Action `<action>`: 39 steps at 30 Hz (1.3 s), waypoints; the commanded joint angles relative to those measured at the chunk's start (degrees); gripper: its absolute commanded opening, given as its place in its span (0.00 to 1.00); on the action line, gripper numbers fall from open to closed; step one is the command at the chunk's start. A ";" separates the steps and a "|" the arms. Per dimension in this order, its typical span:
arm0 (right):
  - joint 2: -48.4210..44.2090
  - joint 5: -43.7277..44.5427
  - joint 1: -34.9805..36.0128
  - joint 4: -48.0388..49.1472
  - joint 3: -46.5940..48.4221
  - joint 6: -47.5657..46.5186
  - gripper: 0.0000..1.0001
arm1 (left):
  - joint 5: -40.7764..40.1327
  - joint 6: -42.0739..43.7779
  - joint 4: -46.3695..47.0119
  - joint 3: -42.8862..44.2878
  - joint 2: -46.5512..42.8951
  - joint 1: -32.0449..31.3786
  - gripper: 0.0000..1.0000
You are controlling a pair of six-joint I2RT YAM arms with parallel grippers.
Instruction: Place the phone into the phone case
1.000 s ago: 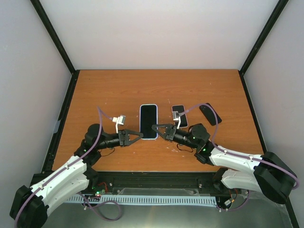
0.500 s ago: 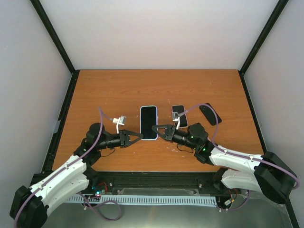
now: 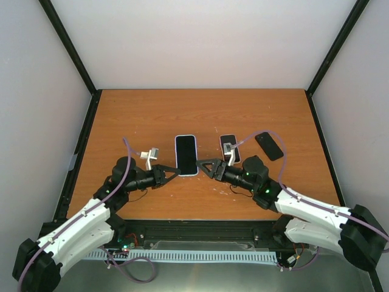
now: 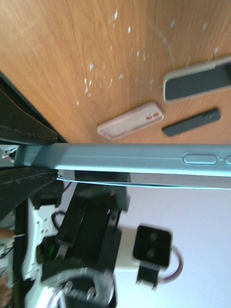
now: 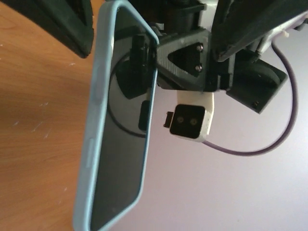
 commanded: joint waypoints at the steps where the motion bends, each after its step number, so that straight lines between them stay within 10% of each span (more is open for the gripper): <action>1: -5.21 6.42 0.13 -13.59 2.35 -7.29 0.75 | -7.03 4.84 -4.19 5.96 1.56 0.40 0.00; 7: -11.87 16.56 0.00 -35.30 5.91 -15.42 1.00 | -11.93 10.06 -11.74 12.37 9.63 2.96 0.00; 19: -4.22 34.72 -2.84 -62.81 17.30 -30.33 0.99 | -7.07 17.17 -9.64 21.34 29.91 15.44 0.00; 32: 13.99 31.08 -17.14 -61.23 17.63 -39.91 0.42 | -2.44 21.61 -6.28 26.47 47.79 22.72 0.00; 39: 19.92 30.03 -20.91 -60.89 19.38 -42.66 0.33 | -0.80 21.45 -5.68 28.23 54.24 23.51 0.03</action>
